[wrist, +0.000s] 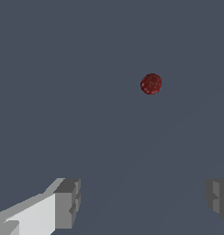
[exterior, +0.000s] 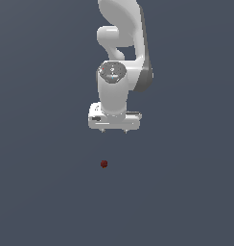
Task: Pick up the object and move it to a goal position.
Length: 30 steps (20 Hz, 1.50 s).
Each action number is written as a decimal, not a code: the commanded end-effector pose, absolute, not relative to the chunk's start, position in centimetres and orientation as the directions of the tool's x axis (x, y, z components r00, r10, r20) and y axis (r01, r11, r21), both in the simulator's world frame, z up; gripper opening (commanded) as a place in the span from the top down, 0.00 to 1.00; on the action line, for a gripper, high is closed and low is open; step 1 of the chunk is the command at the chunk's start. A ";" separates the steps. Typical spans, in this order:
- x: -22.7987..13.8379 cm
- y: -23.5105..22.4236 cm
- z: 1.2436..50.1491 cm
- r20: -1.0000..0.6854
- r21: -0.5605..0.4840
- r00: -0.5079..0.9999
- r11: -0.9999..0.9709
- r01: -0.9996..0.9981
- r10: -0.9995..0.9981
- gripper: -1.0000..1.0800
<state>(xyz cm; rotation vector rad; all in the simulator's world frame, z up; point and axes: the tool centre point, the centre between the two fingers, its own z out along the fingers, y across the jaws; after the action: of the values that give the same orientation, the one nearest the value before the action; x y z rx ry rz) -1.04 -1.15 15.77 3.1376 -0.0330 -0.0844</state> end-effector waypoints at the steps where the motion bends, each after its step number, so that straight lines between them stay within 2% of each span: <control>1: -1.0 -1.2 15.8 -0.054 0.003 0.998 -1.000 -0.021 -0.021 0.04; 10: -0.2 2.0 17.4 -0.019 0.007 1.000 -1.000 0.021 0.021 0.04; 20: 0.3 1.5 16.9 -0.020 0.007 0.999 -0.999 0.045 0.045 0.04; 30: 2.8 -0.2 14.6 -0.016 0.006 0.985 -0.985 0.171 0.171 0.04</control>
<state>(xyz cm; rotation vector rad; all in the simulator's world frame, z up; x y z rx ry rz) 2.37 0.15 15.13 3.1256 0.2308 -0.0255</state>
